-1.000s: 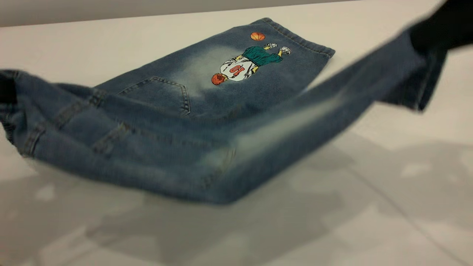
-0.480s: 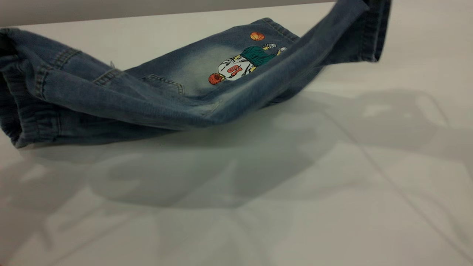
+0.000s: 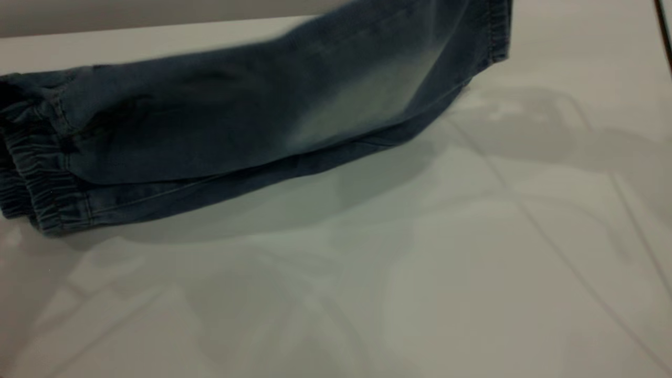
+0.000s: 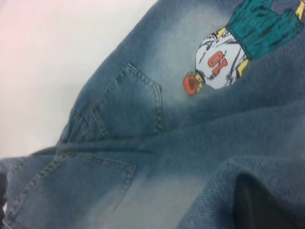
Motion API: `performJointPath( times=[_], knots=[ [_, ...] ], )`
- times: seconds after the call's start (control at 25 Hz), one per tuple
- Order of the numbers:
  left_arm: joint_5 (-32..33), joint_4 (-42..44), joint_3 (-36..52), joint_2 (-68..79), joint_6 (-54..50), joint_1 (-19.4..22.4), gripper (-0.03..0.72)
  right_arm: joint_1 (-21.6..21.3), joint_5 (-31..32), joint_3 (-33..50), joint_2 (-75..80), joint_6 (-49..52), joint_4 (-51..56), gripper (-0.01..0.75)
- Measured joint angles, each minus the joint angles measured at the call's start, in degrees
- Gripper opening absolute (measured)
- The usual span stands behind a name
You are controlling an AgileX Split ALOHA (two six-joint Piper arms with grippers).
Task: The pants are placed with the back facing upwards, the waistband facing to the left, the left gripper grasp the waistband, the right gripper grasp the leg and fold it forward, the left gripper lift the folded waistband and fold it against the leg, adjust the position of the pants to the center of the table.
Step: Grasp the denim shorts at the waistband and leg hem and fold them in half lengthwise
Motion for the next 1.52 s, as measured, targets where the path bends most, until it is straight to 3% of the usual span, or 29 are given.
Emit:
performJointPath(
  times=[0.24, 0.72, 1.16, 1.52],
  knots=[
    [-5.5, -7.5, -1.2, 2.2, -0.1, 0.0, 0.141, 0.1, 1.6, -7.8, 7.4, 4.0, 3.1, 0.025],
    [-6.0, -6.9, -13.7, 16.3, 0.2, 0.0, 0.141, 3.5, -0.6, -19.4, 20.1, 9.5, 4.6, 0.025],
    [-5.7, -6.9, -15.5, 23.0, 4.9, 0.0, 0.141, 3.4, -2.8, -19.7, 23.0, 12.3, -1.1, 0.025],
    [-2.4, -6.8, -15.4, 22.9, 14.5, 0.1, 0.161, 3.4, -0.1, -19.7, 22.9, 8.8, -9.0, 0.058]
  ],
)
